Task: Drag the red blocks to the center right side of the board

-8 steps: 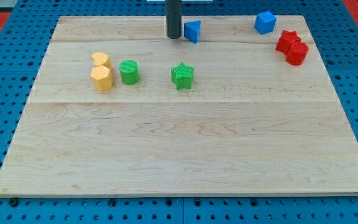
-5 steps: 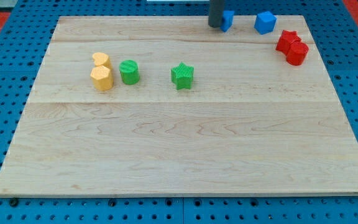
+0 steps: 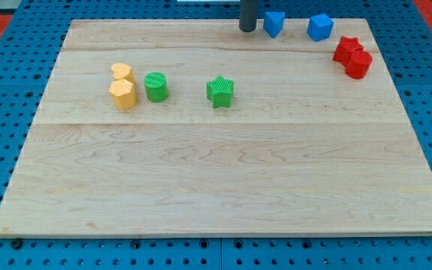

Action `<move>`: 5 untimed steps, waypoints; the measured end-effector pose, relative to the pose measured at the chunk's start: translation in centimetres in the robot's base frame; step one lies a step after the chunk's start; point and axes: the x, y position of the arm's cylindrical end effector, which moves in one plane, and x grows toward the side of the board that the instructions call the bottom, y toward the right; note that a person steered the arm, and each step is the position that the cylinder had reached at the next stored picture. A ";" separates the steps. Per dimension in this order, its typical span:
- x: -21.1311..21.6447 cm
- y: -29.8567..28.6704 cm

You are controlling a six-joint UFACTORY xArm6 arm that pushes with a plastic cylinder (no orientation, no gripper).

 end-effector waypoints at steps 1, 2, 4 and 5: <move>3.1 0.5; 8.1 1.0; 7.9 -4.9; 7.9 -5.0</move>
